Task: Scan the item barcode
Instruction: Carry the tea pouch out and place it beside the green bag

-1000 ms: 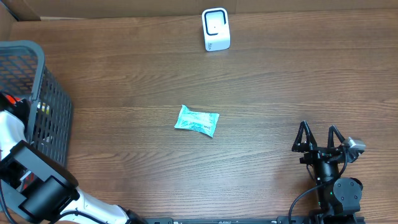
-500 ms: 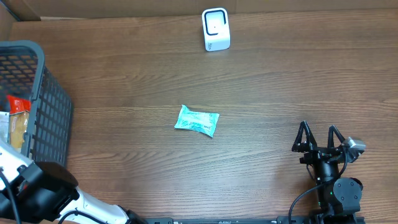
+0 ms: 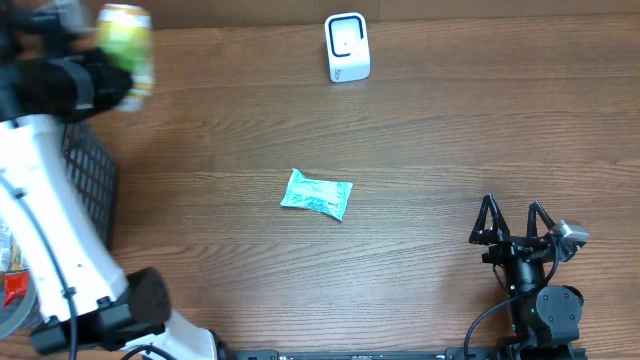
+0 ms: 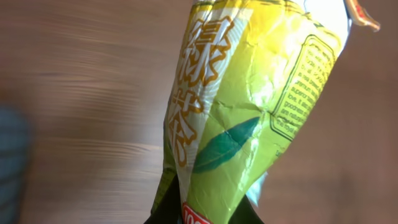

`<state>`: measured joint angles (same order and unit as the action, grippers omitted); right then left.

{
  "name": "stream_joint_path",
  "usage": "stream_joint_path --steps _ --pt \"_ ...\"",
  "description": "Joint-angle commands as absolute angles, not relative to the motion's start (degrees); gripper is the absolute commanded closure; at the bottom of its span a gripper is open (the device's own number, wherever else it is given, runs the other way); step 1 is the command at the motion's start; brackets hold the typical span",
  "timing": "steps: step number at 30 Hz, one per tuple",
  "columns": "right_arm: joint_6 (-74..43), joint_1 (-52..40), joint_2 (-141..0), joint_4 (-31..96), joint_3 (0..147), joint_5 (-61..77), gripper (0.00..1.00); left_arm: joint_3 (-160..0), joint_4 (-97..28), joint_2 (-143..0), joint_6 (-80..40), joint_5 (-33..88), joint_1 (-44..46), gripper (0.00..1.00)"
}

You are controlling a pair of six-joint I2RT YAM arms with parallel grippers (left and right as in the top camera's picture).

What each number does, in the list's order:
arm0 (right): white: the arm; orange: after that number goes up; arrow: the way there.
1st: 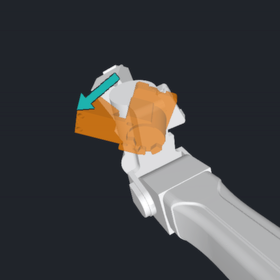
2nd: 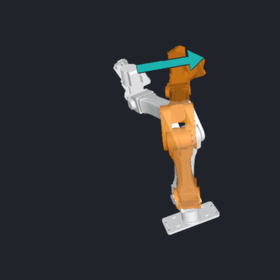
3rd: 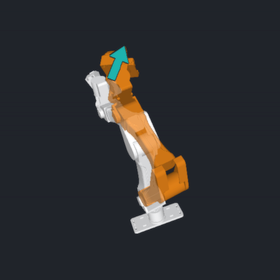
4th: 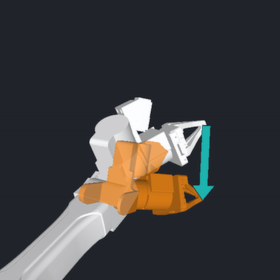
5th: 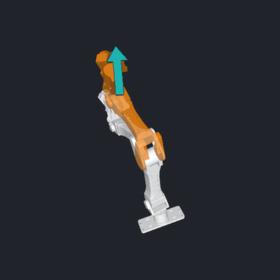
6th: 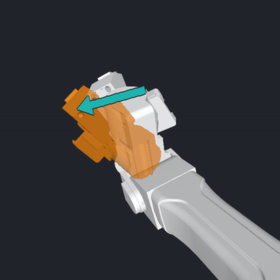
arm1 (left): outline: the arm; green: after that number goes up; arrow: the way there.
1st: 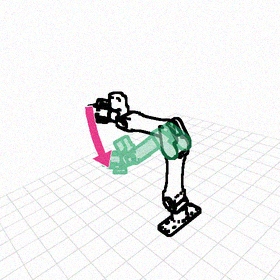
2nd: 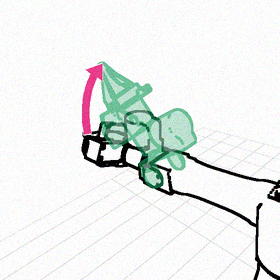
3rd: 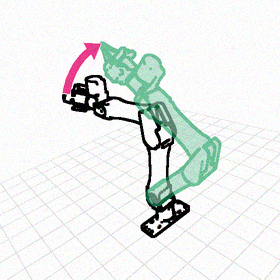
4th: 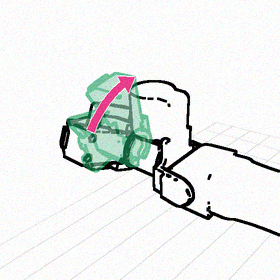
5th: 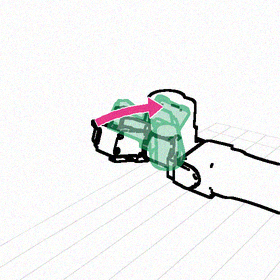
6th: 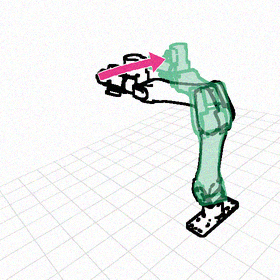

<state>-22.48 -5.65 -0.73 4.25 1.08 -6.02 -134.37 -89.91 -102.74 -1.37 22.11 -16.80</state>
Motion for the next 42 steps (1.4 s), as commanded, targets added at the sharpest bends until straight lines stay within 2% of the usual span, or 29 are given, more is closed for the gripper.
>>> stream_joint_path --steps 1,5,10,20,26,27,32,33,36,42 --pt "-22.63 -5.54 -0.23 4.01 0.45 -6.39 0.0 -130.37 -90.76 -101.67 0.47 16.16 -5.96 0.96" --pt "-22.63 -5.54 -0.23 4.01 0.45 -6.39 0.0 -121.05 -89.19 -101.89 -2.81 10.57 3.11 0.96" --pt "-22.63 -5.54 -0.23 4.01 0.45 -6.39 0.0 -106.24 -82.85 -101.89 -8.19 6.9 9.87 0.96" --pt "-22.63 -5.54 -0.23 4.01 0.45 -6.39 0.0 -79.4 -64.51 -101.89 -15.53 6.96 12.51 0.96" --pt "-22.63 -5.54 -0.23 4.01 0.45 -6.39 0.0 -73.52 -59.33 -101.89 -15.9 7.49 12.56 0.95" --pt "-22.63 -5.54 -0.23 4.01 0.45 -6.39 0.0 -73.49 -59.37 -101.89 -15.9 7.49 12.58 0.93" --pt "-22.63 -5.54 -0.23 4.01 0.45 -6.39 0.0 -73.49 -59.57 -101.89 -15.9 7.51 12.58 0.62" --pt "-22.63 -5.54 -0.23 4.01 0.45 -6.39 0.0 -73.49 -59.61 -101.89 -15.92 7.51 12.58 0.6" --pt "-22.63 -5.54 -0.23 4.01 0.45 -6.39 0.0 -73.76 -59.75 -101.86 -15.9 7.51 12.58 0.56" --pt "-22.63 -5.54 -0.23 4.01 0.45 -6.39 0.0 -79.29 -63.07 -101.75 -15.77 7.49 12.56 0.56"
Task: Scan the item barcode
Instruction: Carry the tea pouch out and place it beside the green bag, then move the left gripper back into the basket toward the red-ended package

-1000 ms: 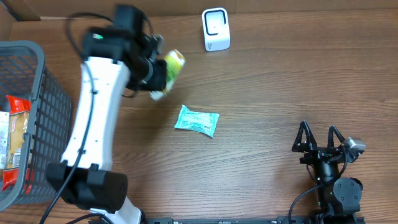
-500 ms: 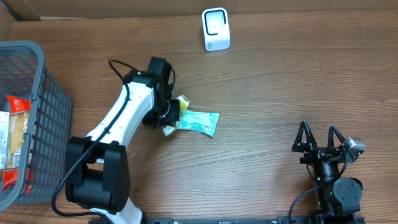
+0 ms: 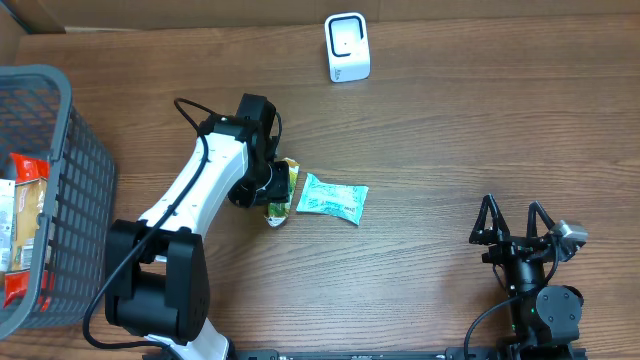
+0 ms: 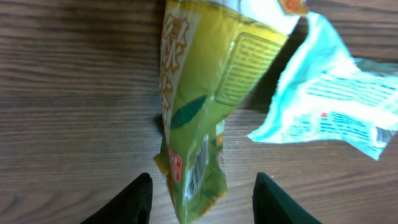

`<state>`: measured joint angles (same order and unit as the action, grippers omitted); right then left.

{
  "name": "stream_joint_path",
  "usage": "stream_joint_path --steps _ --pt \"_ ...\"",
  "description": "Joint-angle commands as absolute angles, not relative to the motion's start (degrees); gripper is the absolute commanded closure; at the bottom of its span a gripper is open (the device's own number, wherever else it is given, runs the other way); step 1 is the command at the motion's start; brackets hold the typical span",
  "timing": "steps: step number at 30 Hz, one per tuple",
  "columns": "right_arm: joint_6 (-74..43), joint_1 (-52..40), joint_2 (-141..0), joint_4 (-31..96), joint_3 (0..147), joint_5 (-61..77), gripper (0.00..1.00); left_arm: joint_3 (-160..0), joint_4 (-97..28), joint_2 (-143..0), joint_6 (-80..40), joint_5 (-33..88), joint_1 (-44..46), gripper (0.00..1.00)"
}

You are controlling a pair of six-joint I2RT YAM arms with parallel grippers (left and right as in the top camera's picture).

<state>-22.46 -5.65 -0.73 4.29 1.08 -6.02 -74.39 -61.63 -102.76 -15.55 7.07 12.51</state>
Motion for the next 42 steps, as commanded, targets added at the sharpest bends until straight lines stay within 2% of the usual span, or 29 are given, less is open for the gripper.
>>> stream_joint_path --steps 1,8,15,24,29,33,42 --pt "-22.63 -5.54 -0.23 4.01 0.45 -6.39 0.0 -81.34 -64.45 -101.65 -15.18 7.44 12.56 0.56" --pt "-22.63 -5.54 -0.23 4.01 0.45 -6.39 0.0 -100.84 -75.0 -100.79 -13.23 7.05 9.56 0.53" --pt "-22.63 -5.54 -0.23 4.01 0.45 -6.39 0.0 -121.01 -81.32 -100.55 -12.84 7.07 4.27 0.36" --pt "-22.63 -5.54 -0.23 4.01 0.45 -6.39 0.0 -140.03 -88.99 -100.12 -14.57 7.07 -11.81 0.3" --pt "-22.63 -5.54 -0.23 4.01 0.45 -6.39 0.0 -143.02 -91.35 -99.94 -17.82 7.07 -26.04 0.3" --pt "-22.63 -5.54 -0.23 4.01 0.45 -6.39 0.0 -140.73 -91.64 -100.01 -21.06 7.05 -38.61 0.35" --pt "-22.63 -5.54 -0.23 4.01 0.45 -6.39 0.0 -130.89 -90.67 -100.01 -19.42 4.89 -53.78 0.35"
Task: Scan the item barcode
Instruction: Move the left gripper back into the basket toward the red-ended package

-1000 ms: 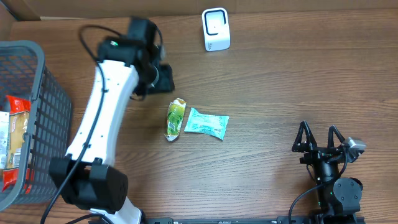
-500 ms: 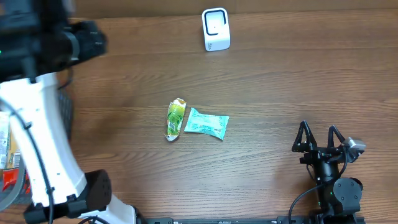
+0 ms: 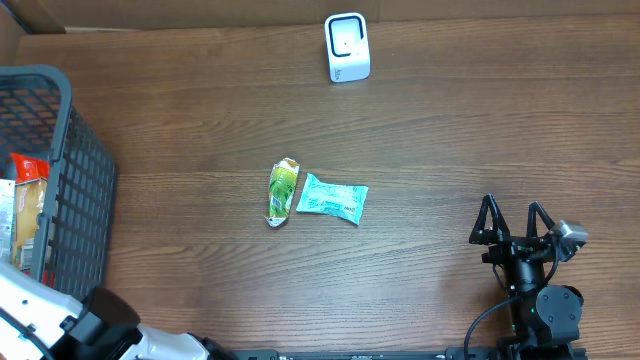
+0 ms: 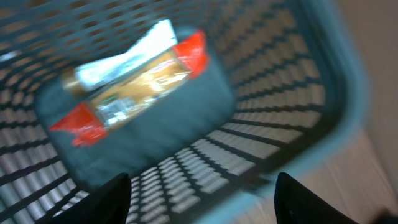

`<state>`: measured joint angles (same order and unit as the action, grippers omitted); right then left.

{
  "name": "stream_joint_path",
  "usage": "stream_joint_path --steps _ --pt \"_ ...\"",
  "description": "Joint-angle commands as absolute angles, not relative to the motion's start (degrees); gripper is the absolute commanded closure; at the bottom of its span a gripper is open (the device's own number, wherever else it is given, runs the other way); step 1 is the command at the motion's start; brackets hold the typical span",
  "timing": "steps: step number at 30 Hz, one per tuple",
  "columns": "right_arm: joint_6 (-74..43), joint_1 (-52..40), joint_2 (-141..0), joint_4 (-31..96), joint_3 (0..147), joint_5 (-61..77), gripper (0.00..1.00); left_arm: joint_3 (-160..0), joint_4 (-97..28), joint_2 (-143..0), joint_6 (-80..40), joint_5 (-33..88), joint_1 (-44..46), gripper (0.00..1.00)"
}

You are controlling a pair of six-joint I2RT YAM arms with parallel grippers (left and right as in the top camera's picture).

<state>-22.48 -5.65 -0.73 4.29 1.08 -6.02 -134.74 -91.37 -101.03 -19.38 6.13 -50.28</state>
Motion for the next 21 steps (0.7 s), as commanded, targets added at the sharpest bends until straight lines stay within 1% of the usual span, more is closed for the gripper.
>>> stream_joint_path --steps 1,7,13,17,21 --pt "-22.63 -5.54 -0.23 4.01 0.45 -6.39 0.0 -129.16 -89.95 -100.01 -19.14 4.84 -54.63 0.35" --pt "-22.63 -5.54 -0.23 4.01 0.45 -6.39 0.0 -117.03 -85.34 -100.01 -17.98 0.12 -57.12 0.34" --pt "-22.63 -5.54 -0.23 4.01 0.45 -6.39 0.0 -110.1 -80.29 -100.01 -15.29 -1.63 -57.36 0.33" --pt "-22.63 -5.54 -0.23 4.01 0.45 -6.39 0.0 -105.75 -76.64 -100.01 -12.14 -4.54 -57.36 0.32" --pt "-22.63 -5.54 -0.23 4.01 0.45 -6.39 0.0 -100.16 -70.3 -100.01 -5.52 -5.1 -57.36 0.28"
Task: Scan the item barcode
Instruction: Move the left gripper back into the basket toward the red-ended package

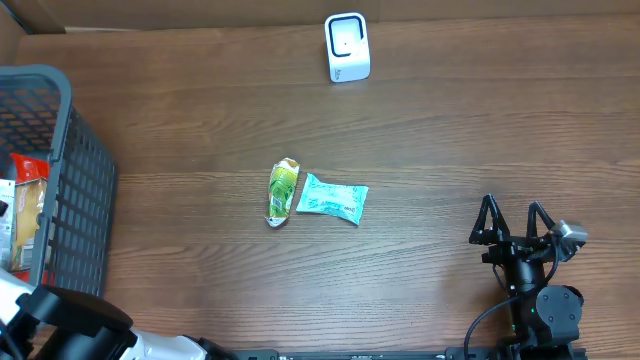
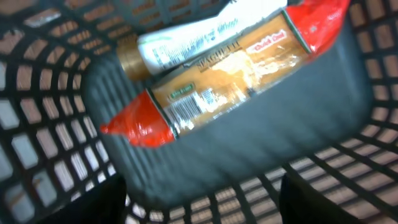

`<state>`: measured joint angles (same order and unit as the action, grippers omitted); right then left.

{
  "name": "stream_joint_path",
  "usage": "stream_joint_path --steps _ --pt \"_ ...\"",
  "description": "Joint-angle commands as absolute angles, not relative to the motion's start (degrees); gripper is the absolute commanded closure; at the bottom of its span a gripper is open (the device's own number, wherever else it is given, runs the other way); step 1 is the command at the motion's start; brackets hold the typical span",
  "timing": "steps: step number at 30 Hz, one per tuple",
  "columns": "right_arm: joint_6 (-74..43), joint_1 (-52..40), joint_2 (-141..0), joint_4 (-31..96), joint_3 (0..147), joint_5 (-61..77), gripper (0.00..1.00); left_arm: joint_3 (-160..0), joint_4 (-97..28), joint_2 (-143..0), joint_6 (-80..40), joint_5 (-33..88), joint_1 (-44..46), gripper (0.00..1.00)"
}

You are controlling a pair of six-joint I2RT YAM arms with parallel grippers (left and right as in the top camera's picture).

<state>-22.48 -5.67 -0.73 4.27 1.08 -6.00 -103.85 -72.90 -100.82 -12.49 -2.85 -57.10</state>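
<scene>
Looking down into the grey basket [image 2: 348, 124], the left wrist view shows my left gripper [image 2: 202, 208] open and empty, its dark fingers [image 2: 106, 202] spread wide. Below it lies a spaghetti packet [image 2: 224, 74] with red ends and a barcode label, and a white-and-gold tube [image 2: 199, 34] behind it. On the table in the overhead view lie a green tea packet [image 1: 284, 192] and, touching it, a teal packet [image 1: 333, 198]. The white scanner [image 1: 347, 47] stands at the back. My right gripper [image 1: 513, 222] rests open at the front right.
The grey basket [image 1: 75, 190] fills the left edge of the table, with packets inside. My left arm's base [image 1: 70, 325] is at the front left corner.
My left gripper is nearer the basket's contents; the spaghetti packet looks larger and sharper in the left wrist view. The packets on the table and the right arm have not moved.
My left gripper held the green tea packet high at the back left. Then it stood open over that packet, lying beside the teal packet, which had shifted slightly right. Later it was open above the basket, and now it is lower inside it.
</scene>
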Motion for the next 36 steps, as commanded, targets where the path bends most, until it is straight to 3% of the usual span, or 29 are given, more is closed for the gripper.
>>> stream_joint_path --steps 1,8,16,25,32,34,36 --pt "-22.63 -5.54 -0.23 4.01 0.45 -6.39 0.0 -98.74 -68.77 -100.01 -4.25 -5.13 -57.39 0.27" --pt "-22.63 -5.54 -0.23 4.01 0.45 -6.39 0.0 -89.25 -57.43 -100.03 1.32 -5.1 -57.36 0.2" --pt "-22.63 -5.54 -0.23 4.01 0.45 -6.39 0.0 -80.97 -44.4 -100.42 3.9 -4.47 -57.08 0.25" --pt "-22.63 -5.54 -0.23 4.01 0.45 -6.39 0.0 -80.73 -38.35 -107.77 15.16 -5.1 -54.74 0.25" --pt "-22.63 -5.54 -0.23 4.01 0.45 -6.39 0.0 -80.73 -33.47 -115.74 16.78 -5.13 -52.07 0.21" --pt "-22.63 -5.54 -0.23 4.01 0.45 -6.39 0.0 -80.73 -32.71 -117.3 16.73 -5.13 -51.99 0.23" --pt "-22.63 -5.54 -0.23 4.01 0.45 -6.39 0.0 -80.73 -32.64 -118.52 16.73 -5.1 -51.99 0.32"
